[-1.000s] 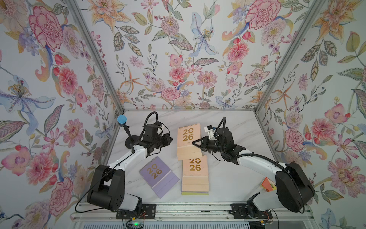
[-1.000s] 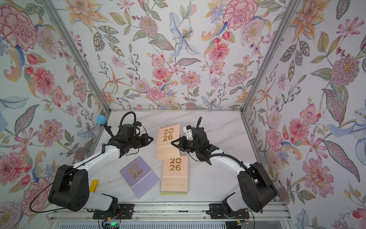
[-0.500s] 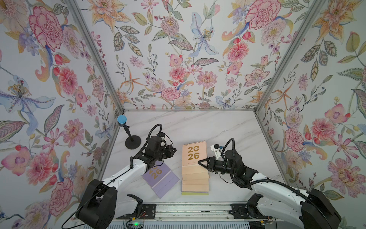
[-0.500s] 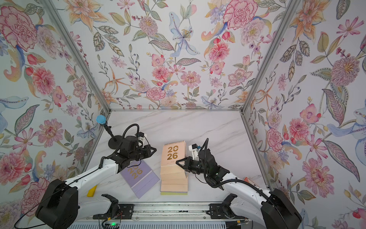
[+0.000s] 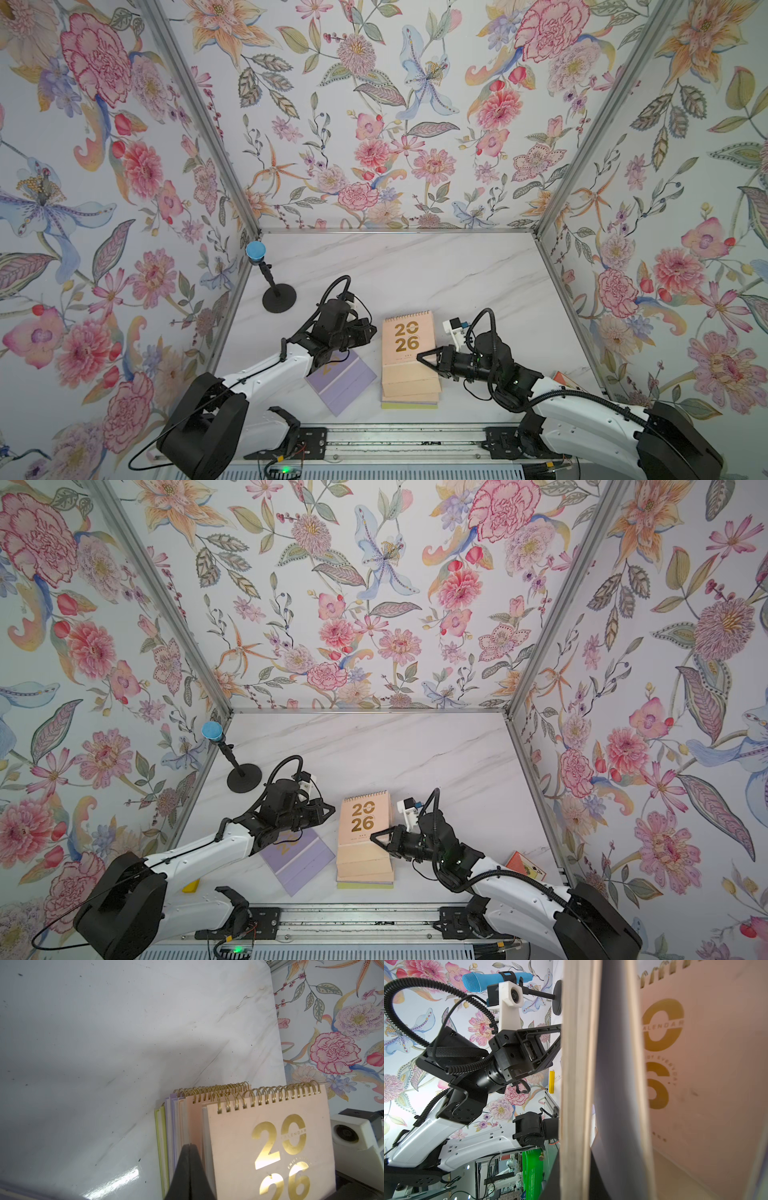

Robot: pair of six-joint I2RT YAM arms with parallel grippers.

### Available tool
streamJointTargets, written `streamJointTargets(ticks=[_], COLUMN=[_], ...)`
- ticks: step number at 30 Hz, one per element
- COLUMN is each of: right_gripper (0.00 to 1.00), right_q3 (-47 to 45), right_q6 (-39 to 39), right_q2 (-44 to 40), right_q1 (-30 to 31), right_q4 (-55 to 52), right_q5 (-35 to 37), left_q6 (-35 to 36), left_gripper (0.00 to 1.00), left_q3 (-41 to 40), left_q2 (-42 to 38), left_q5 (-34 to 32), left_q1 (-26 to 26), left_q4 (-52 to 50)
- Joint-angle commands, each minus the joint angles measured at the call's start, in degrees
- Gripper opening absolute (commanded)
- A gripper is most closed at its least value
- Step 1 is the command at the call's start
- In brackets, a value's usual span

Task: Stack the calendars
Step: Place the calendar at the calendar.

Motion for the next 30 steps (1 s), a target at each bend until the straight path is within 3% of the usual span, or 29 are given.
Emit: streamJointTargets(ticks=[1,10,16,25,30], right_gripper=[0.02,0.05,0.18,0.19,0.3], right_q3=[-0.67,-4.3,-5.01,-4.53,-3.57], right_q6=[1.59,2.44,1.73,0.21,-0.23], right_q2=[0.75,1.62,0.7,4.03,5.63], right_q1=[0.41,-0.15,-1.04,-2.27,-2.29], right_q4=[7.76,10.64,8.01,7.81,6.88], right_q5=[0.89,1.75,1.54,-0.49,0.22], left_q6=[-1.27,-1.28,-1.64,-1.87,-2.21], left_gripper=[0.0,0.0,0.0,0.0,0.0], left_q3=[-0.92,-1.99,-2.87,-2.59,-2.59], left_q2=[0.58,1.94,2.65,4.95,4.74], left_q5=[-1.58,-1.13,-1.08,-0.71,-1.04], left_q1=[-0.71,-1.29,-1.45,-2.21,-2.48], left_q4=[2.2,3.23,4.16,5.46,5.34])
